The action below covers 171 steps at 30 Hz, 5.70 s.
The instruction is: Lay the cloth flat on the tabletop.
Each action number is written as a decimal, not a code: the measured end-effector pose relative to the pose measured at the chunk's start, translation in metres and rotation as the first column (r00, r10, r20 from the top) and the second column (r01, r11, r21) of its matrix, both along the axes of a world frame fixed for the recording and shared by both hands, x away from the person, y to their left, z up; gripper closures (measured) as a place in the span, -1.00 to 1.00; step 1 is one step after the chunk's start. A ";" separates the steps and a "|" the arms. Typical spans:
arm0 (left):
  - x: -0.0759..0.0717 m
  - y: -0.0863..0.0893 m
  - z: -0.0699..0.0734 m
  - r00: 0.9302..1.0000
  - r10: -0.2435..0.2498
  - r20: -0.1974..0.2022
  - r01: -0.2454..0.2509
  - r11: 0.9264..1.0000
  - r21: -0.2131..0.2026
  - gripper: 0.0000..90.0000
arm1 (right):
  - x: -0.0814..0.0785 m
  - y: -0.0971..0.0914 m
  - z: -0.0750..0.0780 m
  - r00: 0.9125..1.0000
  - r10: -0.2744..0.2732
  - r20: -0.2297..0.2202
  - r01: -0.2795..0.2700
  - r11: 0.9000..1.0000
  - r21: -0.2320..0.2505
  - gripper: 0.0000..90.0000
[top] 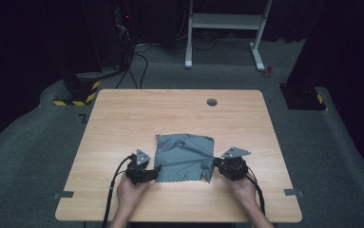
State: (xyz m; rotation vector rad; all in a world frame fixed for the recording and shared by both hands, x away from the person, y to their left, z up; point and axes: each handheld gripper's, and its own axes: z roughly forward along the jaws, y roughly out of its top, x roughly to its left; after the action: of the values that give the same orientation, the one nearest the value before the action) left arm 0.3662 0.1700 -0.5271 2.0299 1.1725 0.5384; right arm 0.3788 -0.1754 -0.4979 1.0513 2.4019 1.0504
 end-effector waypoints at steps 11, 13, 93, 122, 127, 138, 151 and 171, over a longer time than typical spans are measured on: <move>0.000 0.000 0.000 1.000 0.000 0.000 0.000 1.000 0.001 -0.21 | -0.024 0.019 -0.016 0.997 0.072 -0.024 -0.072 0.997 -0.031 0.68; 0.000 0.000 0.000 1.000 0.000 0.000 0.000 1.000 0.001 -0.21 | -0.025 0.021 -0.018 0.996 0.084 -0.018 -0.085 0.994 -0.066 0.83; 0.004 0.002 0.028 0.993 -0.105 -0.049 0.105 0.994 0.009 0.25 | 0.022 -0.011 0.001 1.000 -0.014 0.007 0.014 1.000 0.021 0.75; 0.119 -0.014 0.016 0.990 0.047 -0.133 -0.041 0.998 0.045 0.96 | 0.112 0.013 -0.020 0.980 -0.196 -0.043 0.196 0.981 0.003 1.00; 0.121 -0.016 0.019 0.992 0.039 -0.124 -0.031 0.998 0.060 0.99 | 0.111 0.012 -0.015 0.980 -0.196 -0.020 0.197 0.980 0.027 1.00; 0.126 -0.019 0.026 0.997 0.063 -0.046 -0.061 0.997 0.045 0.99 | 0.123 0.006 0.001 0.975 -0.220 0.014 0.220 0.975 0.001 1.00; 0.125 -0.022 0.020 0.996 0.080 -0.049 -0.074 0.992 0.104 0.45 | 0.132 0.005 -0.012 0.965 -0.260 -0.031 0.259 0.966 -0.017 0.67; 0.028 -0.003 0.010 0.995 -0.096 -0.039 0.099 0.992 0.072 0.06 | 0.010 0.004 -0.022 0.997 0.071 0.012 -0.070 0.997 -0.035 0.75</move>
State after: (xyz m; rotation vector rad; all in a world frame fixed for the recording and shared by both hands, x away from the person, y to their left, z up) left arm 0.3943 0.1672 -0.5175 2.1554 1.0818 0.5063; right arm 0.3885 -0.1713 -0.5195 0.9517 2.4544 1.0314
